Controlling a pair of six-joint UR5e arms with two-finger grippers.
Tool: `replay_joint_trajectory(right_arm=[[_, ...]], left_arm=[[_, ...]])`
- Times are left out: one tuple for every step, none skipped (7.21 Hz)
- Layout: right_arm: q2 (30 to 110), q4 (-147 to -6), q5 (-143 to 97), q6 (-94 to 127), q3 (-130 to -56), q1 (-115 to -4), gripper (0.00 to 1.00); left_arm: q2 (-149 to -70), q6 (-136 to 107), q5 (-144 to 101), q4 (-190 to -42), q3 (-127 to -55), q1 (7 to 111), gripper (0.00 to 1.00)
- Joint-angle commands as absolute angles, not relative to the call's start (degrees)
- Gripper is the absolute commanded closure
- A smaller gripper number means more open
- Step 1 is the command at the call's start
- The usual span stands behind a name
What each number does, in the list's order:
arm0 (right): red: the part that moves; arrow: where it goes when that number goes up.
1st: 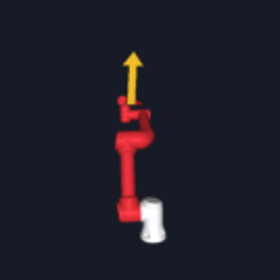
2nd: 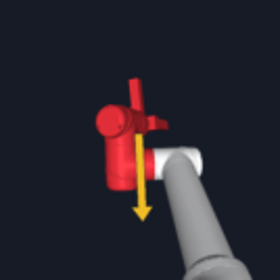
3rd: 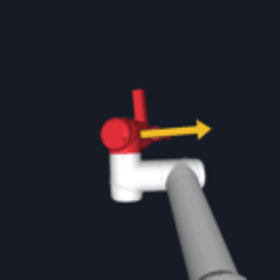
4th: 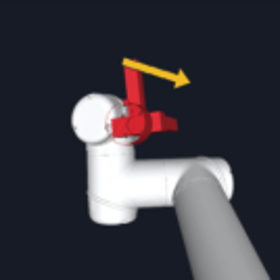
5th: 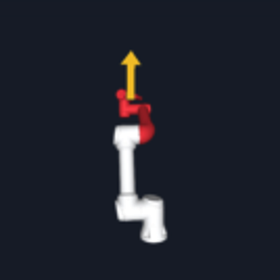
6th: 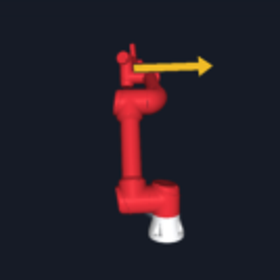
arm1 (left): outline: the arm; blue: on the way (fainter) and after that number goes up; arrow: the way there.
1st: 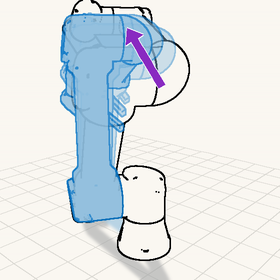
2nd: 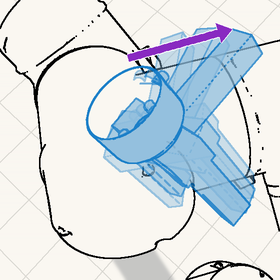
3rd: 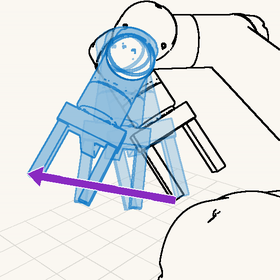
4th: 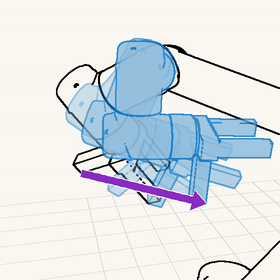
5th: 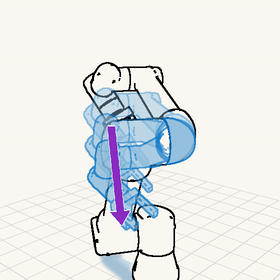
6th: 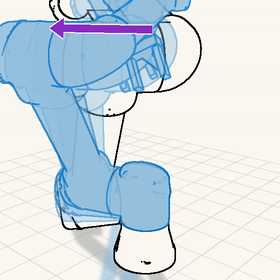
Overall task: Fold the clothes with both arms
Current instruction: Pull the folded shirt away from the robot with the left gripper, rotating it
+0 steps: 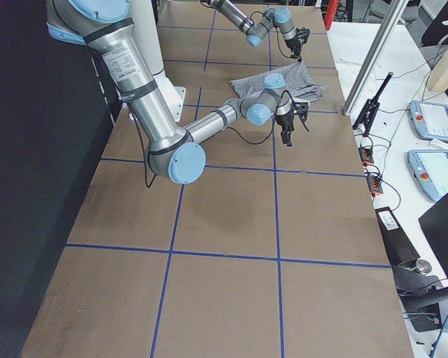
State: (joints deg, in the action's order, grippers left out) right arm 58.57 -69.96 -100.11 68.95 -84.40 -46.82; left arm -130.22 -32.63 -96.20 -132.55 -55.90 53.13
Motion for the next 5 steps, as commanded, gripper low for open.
replay_joint_trajectory(right_arm=[[57.84, -69.87, -100.11, 71.70, -84.55, -46.32, 0.00], [56.87, -69.96, -100.11, 73.37, -84.38, -45.80, 0.00], [54.17, -70.22, -99.85, 78.96, -83.68, -44.22, 0.01], [50.40, -70.49, -96.54, 87.54, -81.76, -41.86, 0.21], [45.92, -70.31, -91.02, 93.72, -77.56, -38.96, 0.29]], left_arm=[[-134.57, -32.17, -92.82, -137.09, -46.41, 54.31, 1.00], [-133.17, -30.86, -93.25, -137.63, -47.19, 54.40, 0.02], [-132.89, -27.28, -93.86, -137.72, -49.37, 55.36, 0.00], [-132.02, -24.55, -97.09, -137.72, -50.70, 56.68, 0.00], [-130.01, -24.26, -98.08, -137.81, -53.41, 56.78, 0.00]])
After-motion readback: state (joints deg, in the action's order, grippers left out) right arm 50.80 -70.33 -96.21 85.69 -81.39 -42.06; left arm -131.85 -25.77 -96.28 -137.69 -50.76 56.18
